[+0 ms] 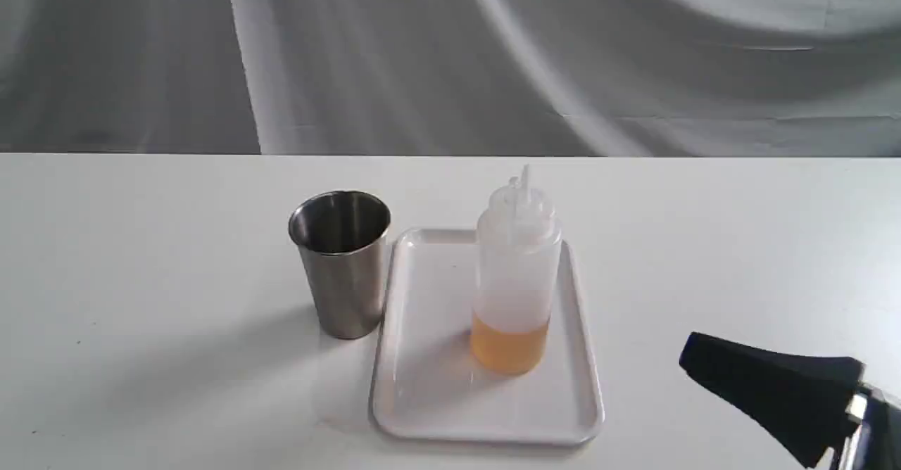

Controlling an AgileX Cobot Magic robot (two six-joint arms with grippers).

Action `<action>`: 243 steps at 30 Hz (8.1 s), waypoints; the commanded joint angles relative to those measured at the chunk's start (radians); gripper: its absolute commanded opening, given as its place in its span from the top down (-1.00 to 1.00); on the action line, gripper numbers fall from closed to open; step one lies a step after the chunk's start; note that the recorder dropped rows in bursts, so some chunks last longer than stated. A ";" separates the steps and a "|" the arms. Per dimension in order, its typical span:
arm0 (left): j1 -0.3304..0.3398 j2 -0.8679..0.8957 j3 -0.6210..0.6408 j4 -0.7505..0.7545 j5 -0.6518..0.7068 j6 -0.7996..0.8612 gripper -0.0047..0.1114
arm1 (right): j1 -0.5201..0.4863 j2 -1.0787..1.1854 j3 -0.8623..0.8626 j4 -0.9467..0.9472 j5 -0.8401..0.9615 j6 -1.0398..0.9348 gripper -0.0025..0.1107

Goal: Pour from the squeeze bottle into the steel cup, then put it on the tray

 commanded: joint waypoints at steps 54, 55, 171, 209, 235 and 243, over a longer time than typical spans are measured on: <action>-0.004 -0.005 0.004 0.002 -0.007 -0.002 0.78 | -0.001 -0.968 0.037 0.283 0.829 -0.141 -0.89; -0.004 -0.005 0.004 0.002 -0.007 -0.002 0.78 | -0.001 -0.968 0.037 0.283 0.827 -0.141 -0.89; -0.004 -0.005 0.004 0.002 -0.007 -0.002 0.78 | -0.573 -0.968 0.037 0.264 1.262 -0.236 0.96; -0.004 -0.005 0.004 0.002 -0.007 -0.002 0.78 | -0.571 -0.968 0.037 0.264 1.262 -0.236 0.96; -0.004 -0.005 0.004 0.002 -0.007 -0.002 0.78 | -0.571 -0.968 0.037 0.264 1.262 -0.236 0.96; -0.004 -0.005 0.004 0.002 -0.007 -0.002 0.78 | -0.571 -0.968 0.037 0.264 1.262 -0.236 0.96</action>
